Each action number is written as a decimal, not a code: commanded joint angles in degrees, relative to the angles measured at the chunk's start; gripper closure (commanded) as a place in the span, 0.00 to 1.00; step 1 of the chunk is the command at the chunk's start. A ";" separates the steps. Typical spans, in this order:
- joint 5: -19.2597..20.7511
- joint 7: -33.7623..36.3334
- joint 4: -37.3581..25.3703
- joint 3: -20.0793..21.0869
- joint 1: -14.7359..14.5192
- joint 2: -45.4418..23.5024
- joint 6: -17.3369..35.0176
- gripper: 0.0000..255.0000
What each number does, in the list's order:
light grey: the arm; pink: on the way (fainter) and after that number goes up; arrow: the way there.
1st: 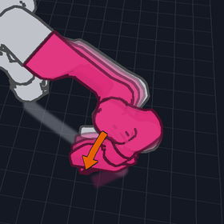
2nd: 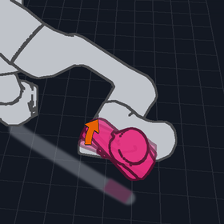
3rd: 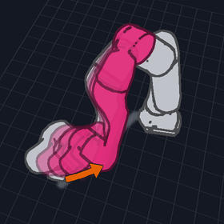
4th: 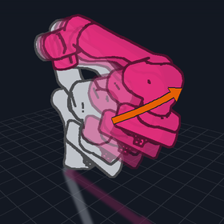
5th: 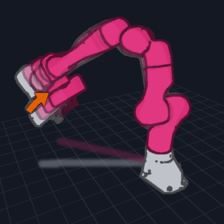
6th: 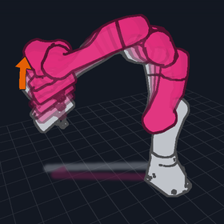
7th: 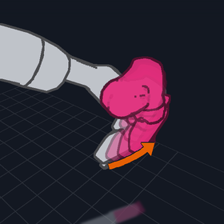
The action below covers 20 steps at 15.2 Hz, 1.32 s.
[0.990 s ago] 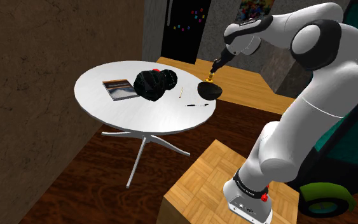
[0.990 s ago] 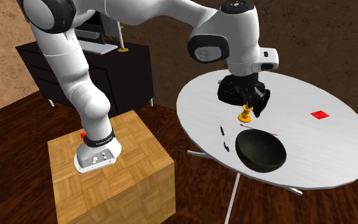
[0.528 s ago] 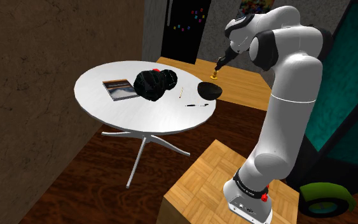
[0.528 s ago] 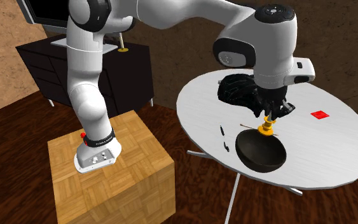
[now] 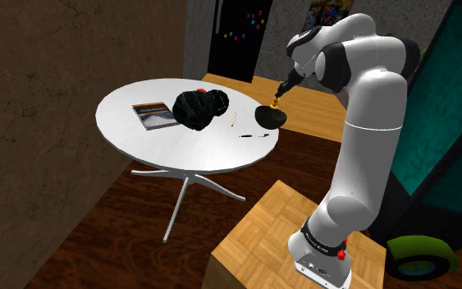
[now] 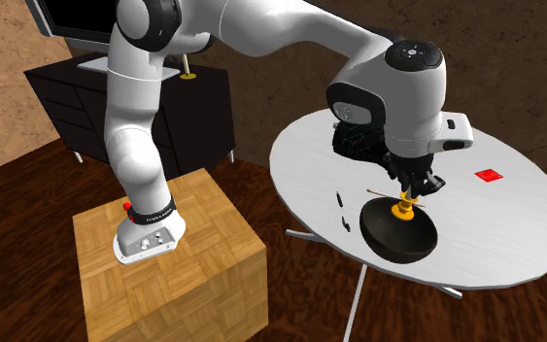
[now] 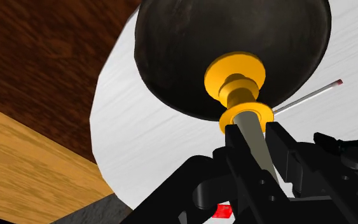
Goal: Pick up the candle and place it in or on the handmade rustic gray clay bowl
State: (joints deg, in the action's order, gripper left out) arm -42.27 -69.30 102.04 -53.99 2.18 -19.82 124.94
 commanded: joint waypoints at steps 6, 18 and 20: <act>-3.31 -2.98 2.19 1.73 1.14 -2.08 2.96 1.00; -3.31 -2.97 2.19 1.73 1.15 -2.08 2.95 0.00; -1.68 -2.15 2.39 0.70 0.38 -0.51 2.24 0.00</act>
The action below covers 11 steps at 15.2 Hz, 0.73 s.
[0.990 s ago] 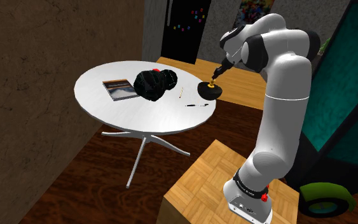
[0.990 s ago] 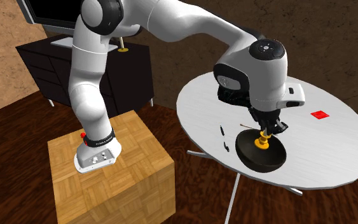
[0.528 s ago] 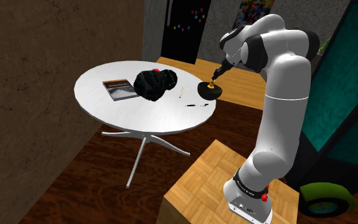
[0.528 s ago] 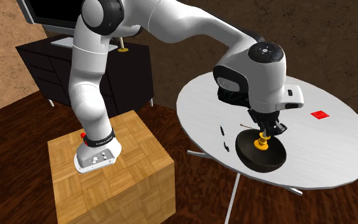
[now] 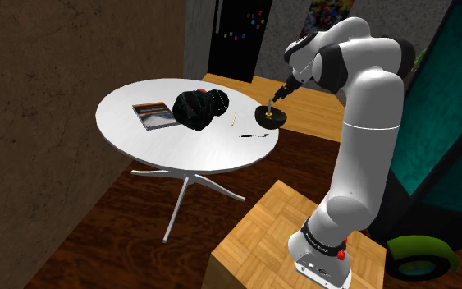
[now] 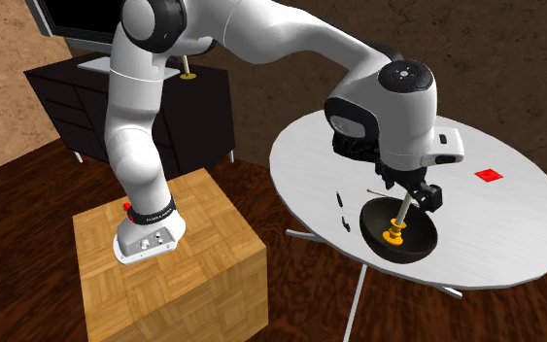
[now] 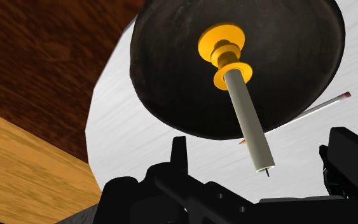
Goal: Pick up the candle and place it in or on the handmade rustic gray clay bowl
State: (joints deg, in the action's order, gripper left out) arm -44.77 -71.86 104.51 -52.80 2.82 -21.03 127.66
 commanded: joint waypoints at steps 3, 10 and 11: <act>5.54 2.91 0.05 -3.26 -2.41 5.06 -2.60 0.00; 5.55 2.91 0.05 -3.24 -2.40 5.06 -2.60 0.00; 5.54 2.91 0.05 -3.24 -2.40 5.06 -2.59 0.00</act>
